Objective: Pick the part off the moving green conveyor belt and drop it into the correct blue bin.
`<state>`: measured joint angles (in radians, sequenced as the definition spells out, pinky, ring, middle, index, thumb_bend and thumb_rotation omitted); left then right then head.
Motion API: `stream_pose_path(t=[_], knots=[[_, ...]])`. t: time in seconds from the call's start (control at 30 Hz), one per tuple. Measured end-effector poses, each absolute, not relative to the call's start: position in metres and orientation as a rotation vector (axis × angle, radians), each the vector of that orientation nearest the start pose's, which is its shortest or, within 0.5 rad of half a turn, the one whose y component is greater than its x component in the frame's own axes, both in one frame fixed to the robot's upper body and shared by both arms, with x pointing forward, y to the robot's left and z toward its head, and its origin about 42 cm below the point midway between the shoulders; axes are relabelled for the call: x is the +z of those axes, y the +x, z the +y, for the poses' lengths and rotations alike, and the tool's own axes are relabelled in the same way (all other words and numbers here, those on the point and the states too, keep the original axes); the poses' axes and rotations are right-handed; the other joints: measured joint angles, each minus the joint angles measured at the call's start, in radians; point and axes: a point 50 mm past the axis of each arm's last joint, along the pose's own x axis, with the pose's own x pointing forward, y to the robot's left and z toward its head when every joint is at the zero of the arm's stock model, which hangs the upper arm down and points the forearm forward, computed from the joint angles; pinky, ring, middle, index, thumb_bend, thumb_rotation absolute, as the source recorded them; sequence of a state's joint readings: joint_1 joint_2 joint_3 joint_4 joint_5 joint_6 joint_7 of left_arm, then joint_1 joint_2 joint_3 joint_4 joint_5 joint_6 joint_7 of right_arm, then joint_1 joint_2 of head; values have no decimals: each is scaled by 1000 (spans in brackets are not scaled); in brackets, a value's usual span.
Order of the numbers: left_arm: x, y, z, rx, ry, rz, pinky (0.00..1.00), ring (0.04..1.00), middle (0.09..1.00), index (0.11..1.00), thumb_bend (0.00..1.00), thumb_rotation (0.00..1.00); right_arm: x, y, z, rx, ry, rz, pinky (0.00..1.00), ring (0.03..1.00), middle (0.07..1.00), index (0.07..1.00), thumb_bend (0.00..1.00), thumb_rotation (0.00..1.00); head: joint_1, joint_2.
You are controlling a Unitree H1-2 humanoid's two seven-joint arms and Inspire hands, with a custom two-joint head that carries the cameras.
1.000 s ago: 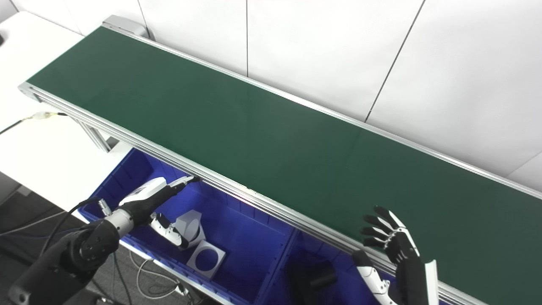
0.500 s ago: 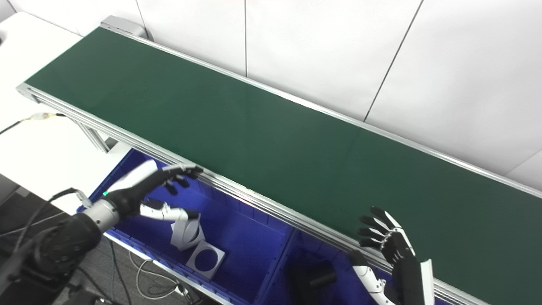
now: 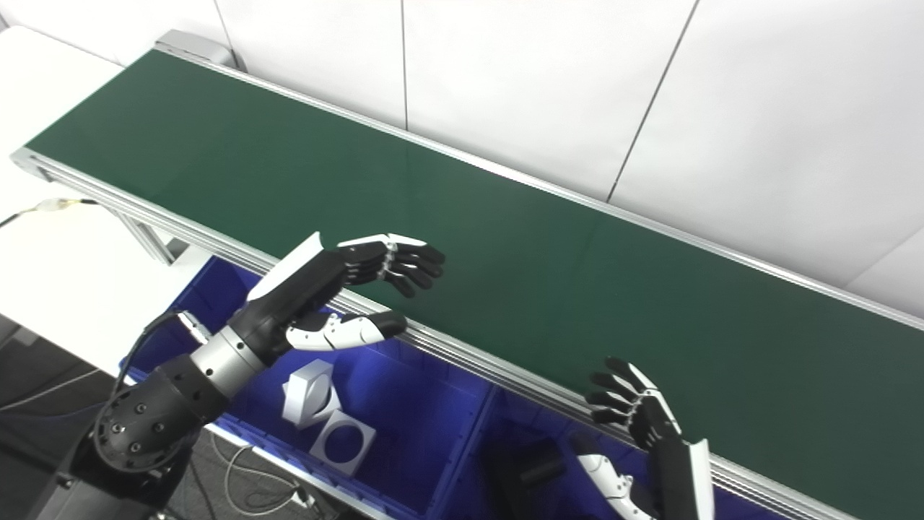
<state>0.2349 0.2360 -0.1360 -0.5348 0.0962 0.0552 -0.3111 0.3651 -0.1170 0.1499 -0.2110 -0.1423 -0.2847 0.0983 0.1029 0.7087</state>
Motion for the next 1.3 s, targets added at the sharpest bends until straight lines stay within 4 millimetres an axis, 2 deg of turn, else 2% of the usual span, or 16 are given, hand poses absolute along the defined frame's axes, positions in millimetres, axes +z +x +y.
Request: stream_pose_path(t=[0.13,0.23,0.27,0.37,0.4,0.43,0.53,0.6,0.77,0.83,0.87,0.9,0.93,0.97,1.13,1.3], knots=[[143,194,207,-462,220,-140,670,718,765,793,673,805,91,158,-209,221,-211,-125,603,685,750,815,623,519,-67,-5],[128,195,201,-478,183,-130,681,721,770,794,719,798,90,157,-205,221,-205,-123,624,700,759,818,627,533,-118,-9],[124,195,199,-481,176,-127,685,723,771,796,725,796,89,156,-203,221,-202,-120,627,703,760,819,629,540,-171,-14],[110,194,197,-494,152,-109,693,730,776,802,734,805,87,154,-197,215,-197,-112,635,707,763,821,647,556,-212,-17],[107,194,197,-498,151,-105,700,734,779,806,731,800,86,153,-195,215,-195,-110,641,713,769,825,655,565,-212,-17],[103,194,197,-502,143,-100,704,736,781,808,729,797,85,153,-193,214,-194,-106,645,716,773,828,660,572,-292,-24],[95,193,199,-517,129,-96,707,738,783,814,718,801,80,150,-185,223,-188,-86,662,737,785,834,673,579,-330,-28],[91,193,200,-521,123,-97,706,742,787,819,701,800,79,149,-179,226,-189,-87,679,754,795,840,677,586,-386,-28],[88,192,203,-548,110,-99,725,754,797,829,713,806,79,149,-167,231,-204,-89,708,782,819,857,679,613,-430,-17],[86,191,206,-553,98,-95,736,759,800,835,708,813,80,151,-163,222,-213,-95,721,796,833,866,683,629,-518,1],[85,191,208,-554,100,-95,737,760,801,836,706,814,80,151,-162,222,-217,-98,723,798,835,867,684,633,-531,2],[84,191,211,-552,88,-94,748,764,803,838,704,805,80,152,-159,226,-223,-101,730,807,848,877,683,653,-610,-2],[83,191,213,-548,82,-91,754,766,805,841,708,806,80,152,-156,230,-226,-102,731,810,852,881,685,665,-623,-3],[81,192,216,-544,69,-89,761,768,808,846,717,810,79,153,-152,236,-232,-102,730,812,856,885,690,681,-684,-9],[72,194,239,-530,71,-53,780,782,817,862,745,830,75,161,-134,262,-259,-99,733,813,858,891,712,684,-724,-11],[63,193,253,-518,79,-27,775,779,813,862,736,826,74,163,-128,251,-253,-93,731,816,857,888,714,678,-680,8]])
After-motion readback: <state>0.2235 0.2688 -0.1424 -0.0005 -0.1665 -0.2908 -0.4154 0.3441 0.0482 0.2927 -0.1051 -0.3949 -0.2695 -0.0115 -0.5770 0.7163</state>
